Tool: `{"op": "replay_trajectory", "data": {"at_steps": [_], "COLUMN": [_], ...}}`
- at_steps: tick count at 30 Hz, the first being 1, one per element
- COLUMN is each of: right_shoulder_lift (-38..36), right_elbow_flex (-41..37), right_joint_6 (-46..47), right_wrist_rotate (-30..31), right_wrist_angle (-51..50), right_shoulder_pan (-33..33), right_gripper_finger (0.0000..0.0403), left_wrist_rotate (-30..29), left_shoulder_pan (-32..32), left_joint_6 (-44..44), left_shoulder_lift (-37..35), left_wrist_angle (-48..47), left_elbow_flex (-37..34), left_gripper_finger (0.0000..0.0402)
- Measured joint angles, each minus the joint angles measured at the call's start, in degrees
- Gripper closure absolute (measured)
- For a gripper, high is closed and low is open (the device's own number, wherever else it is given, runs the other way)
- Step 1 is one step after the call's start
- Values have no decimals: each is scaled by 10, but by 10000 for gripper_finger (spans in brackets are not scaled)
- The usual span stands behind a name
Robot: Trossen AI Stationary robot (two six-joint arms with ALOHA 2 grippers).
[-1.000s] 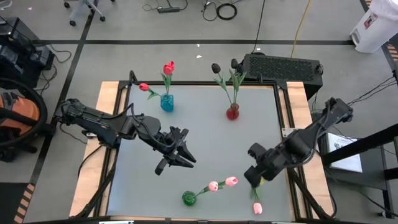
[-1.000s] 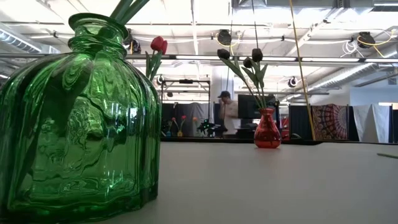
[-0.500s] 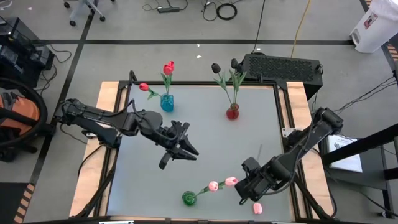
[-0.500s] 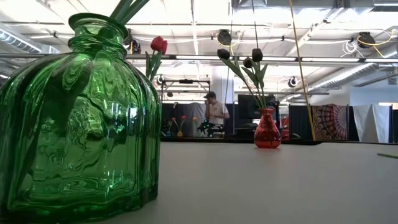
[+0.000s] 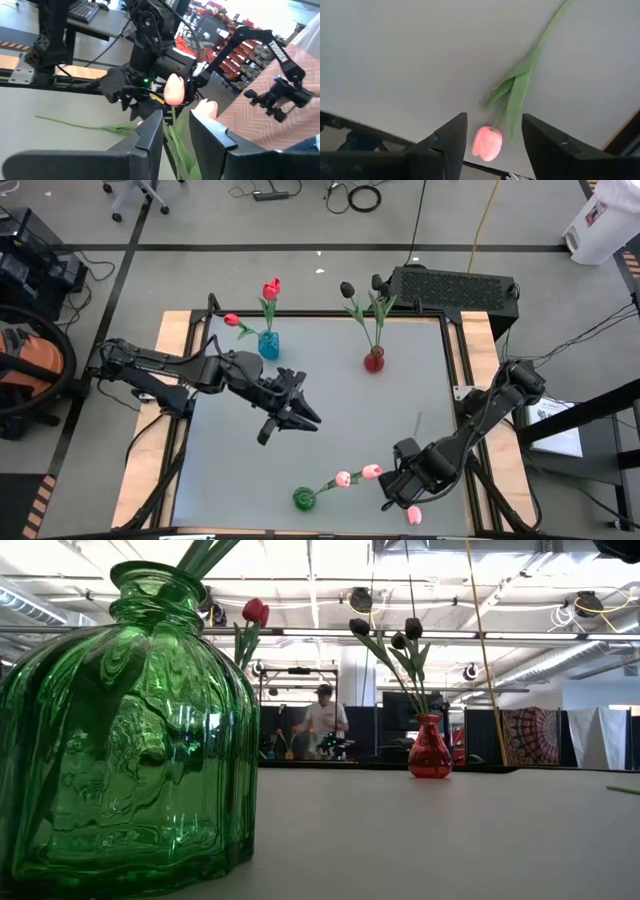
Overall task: Sort flowers into vase by color
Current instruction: Put the pink tulip into the green vase
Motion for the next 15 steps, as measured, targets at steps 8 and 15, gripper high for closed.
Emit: {"op": "replay_trajectory", "data": {"at_steps": [8, 15], "right_shoulder_lift": [-1, 0], "right_elbow_flex": [-25, -65], "right_joint_6": [104, 124], "right_wrist_rotate": [-1, 9], "right_wrist_angle": [8, 119], "right_shoulder_pan": [34, 45], "right_gripper_finger": [222, 222], "left_wrist_rotate": [17, 18], "left_shoulder_pan": [1, 1], "left_joint_6": [0, 0], "left_shoulder_lift": [0, 0], "left_wrist_angle": [0, 0], "left_elbow_flex": [0, 0], "left_gripper_finger": [300, 300]}}
